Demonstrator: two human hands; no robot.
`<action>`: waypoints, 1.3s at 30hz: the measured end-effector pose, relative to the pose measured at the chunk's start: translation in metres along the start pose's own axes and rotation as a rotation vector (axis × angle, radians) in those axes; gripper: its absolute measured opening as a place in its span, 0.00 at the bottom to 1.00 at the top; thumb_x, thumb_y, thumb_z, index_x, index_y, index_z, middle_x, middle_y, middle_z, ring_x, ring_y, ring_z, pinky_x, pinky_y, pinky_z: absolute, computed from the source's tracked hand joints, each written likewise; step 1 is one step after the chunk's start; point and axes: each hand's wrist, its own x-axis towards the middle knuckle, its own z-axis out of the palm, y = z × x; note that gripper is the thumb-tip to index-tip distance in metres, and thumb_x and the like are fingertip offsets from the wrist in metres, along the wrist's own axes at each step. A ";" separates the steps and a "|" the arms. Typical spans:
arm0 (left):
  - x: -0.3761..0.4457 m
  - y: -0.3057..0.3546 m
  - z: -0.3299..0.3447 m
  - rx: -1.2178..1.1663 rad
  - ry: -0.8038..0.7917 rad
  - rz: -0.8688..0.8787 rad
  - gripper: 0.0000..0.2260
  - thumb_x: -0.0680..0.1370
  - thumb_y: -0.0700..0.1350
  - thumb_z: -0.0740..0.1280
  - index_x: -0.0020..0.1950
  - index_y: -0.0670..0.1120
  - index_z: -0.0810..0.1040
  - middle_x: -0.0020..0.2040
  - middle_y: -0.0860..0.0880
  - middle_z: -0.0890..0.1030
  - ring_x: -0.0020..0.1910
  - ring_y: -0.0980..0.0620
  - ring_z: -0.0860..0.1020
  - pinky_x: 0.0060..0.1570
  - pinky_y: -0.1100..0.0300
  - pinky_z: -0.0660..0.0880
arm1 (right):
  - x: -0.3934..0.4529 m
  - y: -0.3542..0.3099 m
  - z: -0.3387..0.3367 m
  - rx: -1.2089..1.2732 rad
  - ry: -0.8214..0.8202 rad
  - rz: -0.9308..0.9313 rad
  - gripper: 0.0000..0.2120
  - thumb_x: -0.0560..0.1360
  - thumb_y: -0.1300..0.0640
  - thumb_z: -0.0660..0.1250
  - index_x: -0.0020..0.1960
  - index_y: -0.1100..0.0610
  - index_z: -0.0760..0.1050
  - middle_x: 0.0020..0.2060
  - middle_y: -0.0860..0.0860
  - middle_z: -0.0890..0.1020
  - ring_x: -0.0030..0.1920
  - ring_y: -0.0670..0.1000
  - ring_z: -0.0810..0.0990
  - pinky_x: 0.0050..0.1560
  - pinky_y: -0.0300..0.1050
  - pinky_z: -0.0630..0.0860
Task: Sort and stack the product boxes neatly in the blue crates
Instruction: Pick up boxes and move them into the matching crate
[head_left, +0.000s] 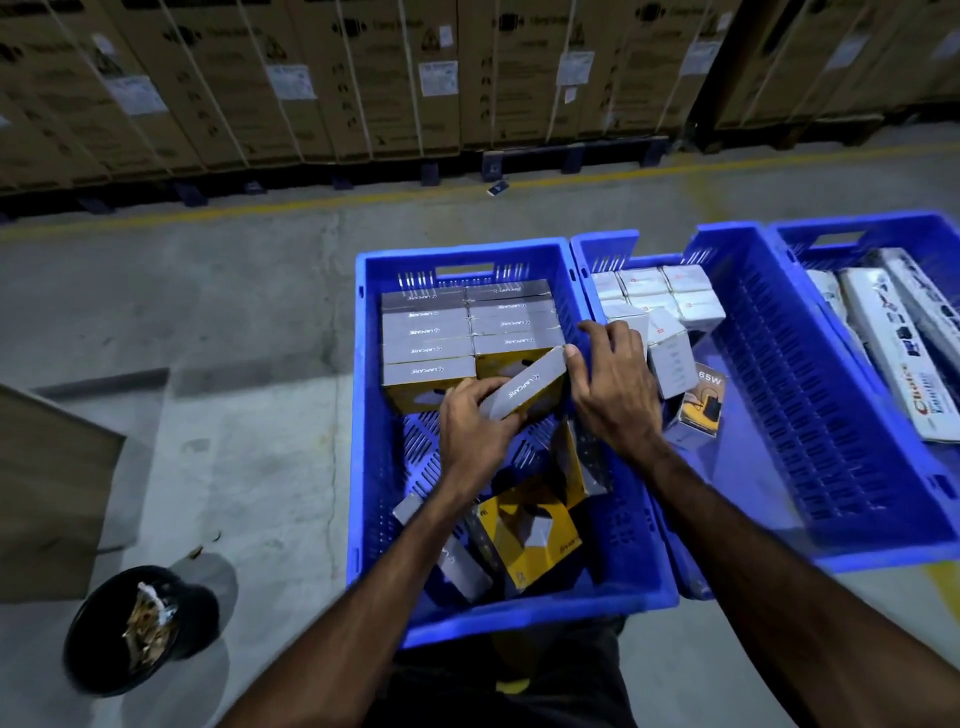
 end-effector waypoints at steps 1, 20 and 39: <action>0.002 -0.002 -0.002 0.020 -0.007 0.030 0.20 0.69 0.46 0.82 0.60 0.50 0.85 0.50 0.57 0.81 0.53 0.52 0.76 0.45 0.55 0.77 | 0.000 0.000 0.000 0.008 -0.005 0.005 0.20 0.85 0.44 0.56 0.68 0.56 0.71 0.58 0.57 0.74 0.57 0.54 0.73 0.51 0.52 0.77; 0.078 0.006 -0.009 0.534 -0.131 0.441 0.22 0.74 0.54 0.78 0.66 0.49 0.82 0.58 0.50 0.83 0.56 0.49 0.73 0.54 0.52 0.72 | -0.002 -0.003 -0.002 0.044 0.011 -0.005 0.20 0.86 0.45 0.52 0.68 0.56 0.72 0.56 0.56 0.75 0.56 0.56 0.73 0.51 0.59 0.76; 0.078 -0.015 0.019 0.941 -0.107 0.571 0.17 0.76 0.54 0.75 0.60 0.46 0.81 0.57 0.46 0.79 0.57 0.44 0.75 0.57 0.48 0.71 | -0.001 0.000 0.003 -0.027 0.051 -0.041 0.19 0.86 0.47 0.52 0.66 0.58 0.73 0.54 0.56 0.75 0.52 0.54 0.73 0.49 0.49 0.74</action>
